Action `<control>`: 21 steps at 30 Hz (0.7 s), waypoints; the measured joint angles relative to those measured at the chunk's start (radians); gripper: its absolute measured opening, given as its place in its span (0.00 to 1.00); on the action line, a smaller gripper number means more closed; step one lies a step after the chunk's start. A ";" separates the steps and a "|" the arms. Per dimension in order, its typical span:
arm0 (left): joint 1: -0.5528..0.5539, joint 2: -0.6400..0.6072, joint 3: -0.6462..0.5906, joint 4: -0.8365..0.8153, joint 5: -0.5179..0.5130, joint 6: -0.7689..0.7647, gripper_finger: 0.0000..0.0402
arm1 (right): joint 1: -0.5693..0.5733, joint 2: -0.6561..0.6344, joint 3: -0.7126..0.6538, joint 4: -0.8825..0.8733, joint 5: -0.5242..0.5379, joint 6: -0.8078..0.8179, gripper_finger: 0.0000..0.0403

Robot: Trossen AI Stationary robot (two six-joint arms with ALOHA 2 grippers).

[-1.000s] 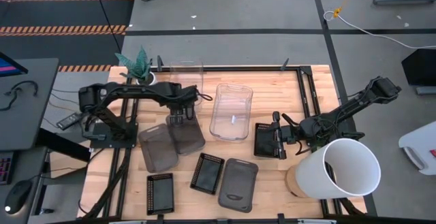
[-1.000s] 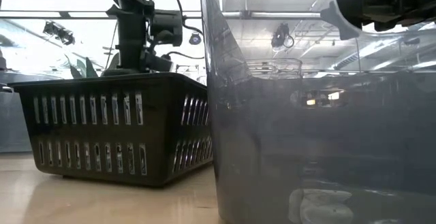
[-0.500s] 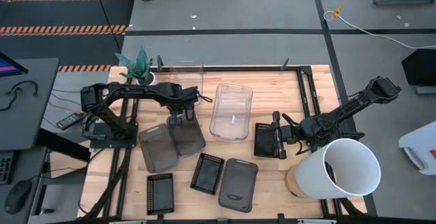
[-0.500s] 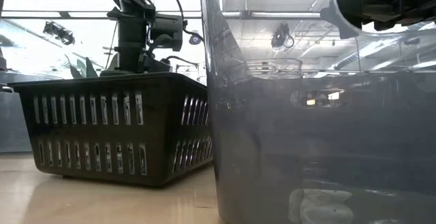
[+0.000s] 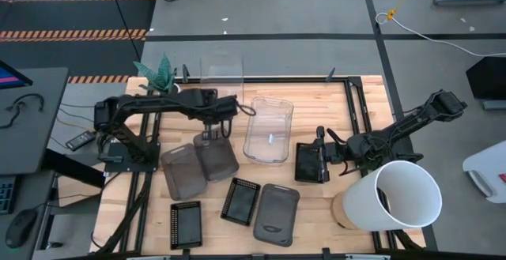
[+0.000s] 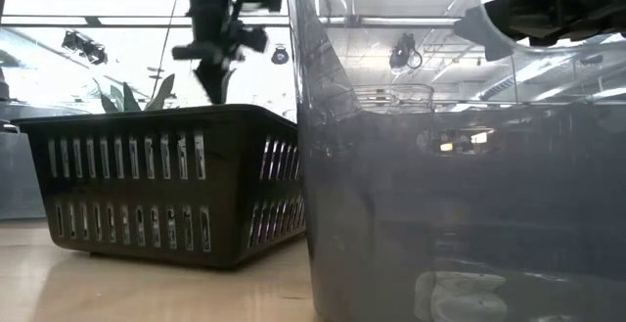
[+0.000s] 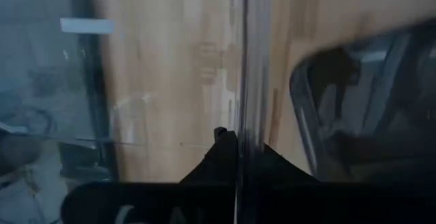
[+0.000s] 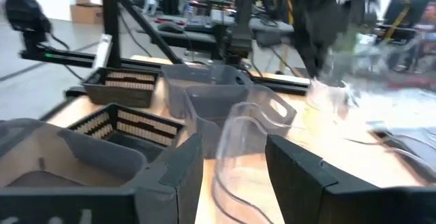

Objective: Stack baskets by color
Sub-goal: Stack the left transparent bin on the right transparent bins

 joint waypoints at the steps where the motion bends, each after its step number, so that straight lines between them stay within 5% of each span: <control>1: -0.009 0.000 0.032 -0.010 0.005 -0.016 0.01 | -0.001 0.000 0.000 -0.006 0.012 0.000 0.41; 10: -0.168 0.001 0.244 0.037 0.078 -0.173 0.01 | 0.006 -0.114 0.000 -0.139 0.056 0.020 0.41; 21: -0.344 0.053 0.259 0.356 0.095 -0.250 0.01 | 0.070 -0.323 0.000 -0.362 0.097 0.109 0.41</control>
